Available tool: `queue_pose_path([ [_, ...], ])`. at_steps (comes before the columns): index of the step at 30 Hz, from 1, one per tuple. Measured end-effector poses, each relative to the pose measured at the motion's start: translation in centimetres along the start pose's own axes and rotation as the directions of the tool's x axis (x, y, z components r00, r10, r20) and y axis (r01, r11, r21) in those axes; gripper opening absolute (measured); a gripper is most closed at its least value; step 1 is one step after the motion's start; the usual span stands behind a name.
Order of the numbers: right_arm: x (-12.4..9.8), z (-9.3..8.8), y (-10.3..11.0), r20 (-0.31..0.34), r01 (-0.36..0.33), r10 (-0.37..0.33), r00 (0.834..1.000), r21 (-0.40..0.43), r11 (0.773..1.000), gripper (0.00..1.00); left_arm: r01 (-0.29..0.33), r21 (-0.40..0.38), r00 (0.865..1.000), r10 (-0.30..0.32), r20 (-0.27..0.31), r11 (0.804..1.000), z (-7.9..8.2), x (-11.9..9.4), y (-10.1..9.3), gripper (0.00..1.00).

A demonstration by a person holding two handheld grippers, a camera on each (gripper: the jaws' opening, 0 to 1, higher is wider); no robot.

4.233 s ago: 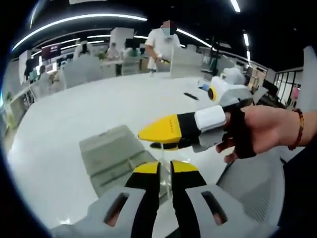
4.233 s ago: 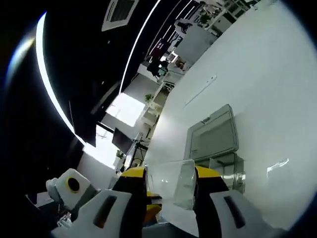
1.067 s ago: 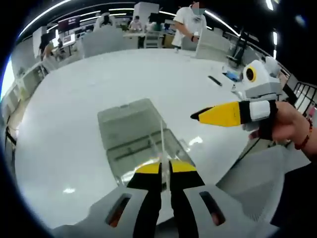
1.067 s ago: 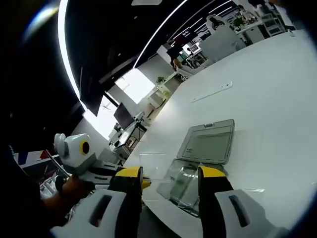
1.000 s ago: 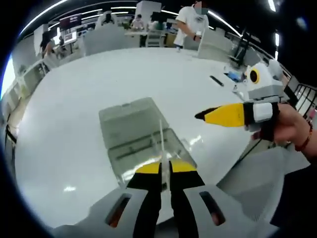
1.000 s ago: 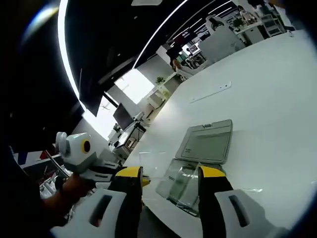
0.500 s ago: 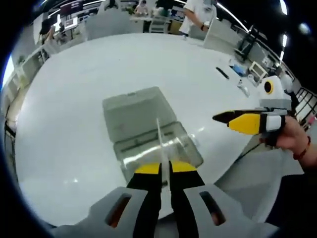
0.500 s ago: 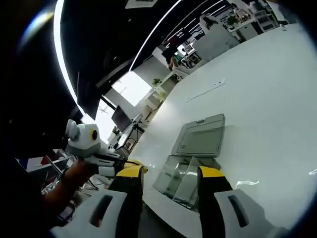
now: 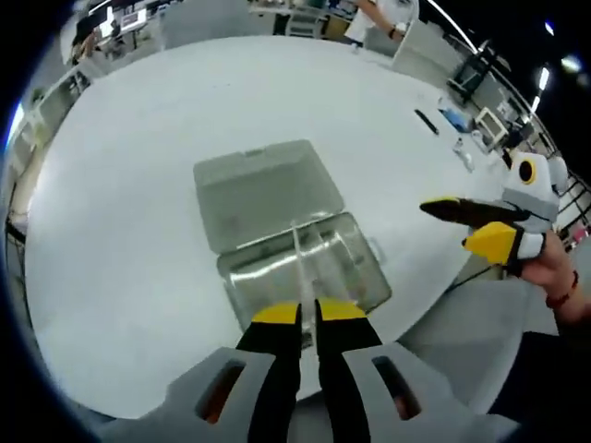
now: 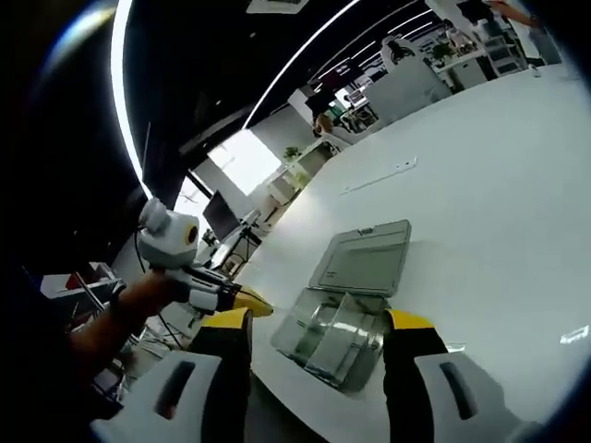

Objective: Insert the divider into the dual guide fixture by aligning both edges with the guide slots and pushing it downward to the bottom, including one-sided entry, uneven engagement, binding, and posture correction.

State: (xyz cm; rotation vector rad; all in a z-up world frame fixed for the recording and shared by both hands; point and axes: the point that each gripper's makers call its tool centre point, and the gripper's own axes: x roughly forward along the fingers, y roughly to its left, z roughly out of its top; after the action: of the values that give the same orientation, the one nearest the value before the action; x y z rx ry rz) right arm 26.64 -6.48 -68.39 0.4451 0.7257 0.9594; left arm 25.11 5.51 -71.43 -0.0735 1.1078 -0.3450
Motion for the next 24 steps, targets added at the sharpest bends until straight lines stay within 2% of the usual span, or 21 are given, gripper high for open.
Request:
queue_pose_path([
  [5,0.1,-0.1,-0.2,-0.005,0.005,-0.005,1.000,-0.021,1.000,0.60,-0.005,-0.014,0.998,0.004,-0.060,1.000,-0.6,0.5,0.6,0.03],
  [17,0.0,-1.2,-0.8,-0.022,0.002,-0.001,1.000,0.021,1.000,0.58,-0.008,-0.069,0.993,0.000,-0.118,0.998,-0.7,1.2,1.3,0.03],
  [24,0.0,-1.2,-1.2,-0.032,0.008,-0.007,0.999,0.031,0.999,0.57,0.008,-0.089,0.984,-0.023,-0.177,0.996,-1.4,1.5,1.0,0.03],
])
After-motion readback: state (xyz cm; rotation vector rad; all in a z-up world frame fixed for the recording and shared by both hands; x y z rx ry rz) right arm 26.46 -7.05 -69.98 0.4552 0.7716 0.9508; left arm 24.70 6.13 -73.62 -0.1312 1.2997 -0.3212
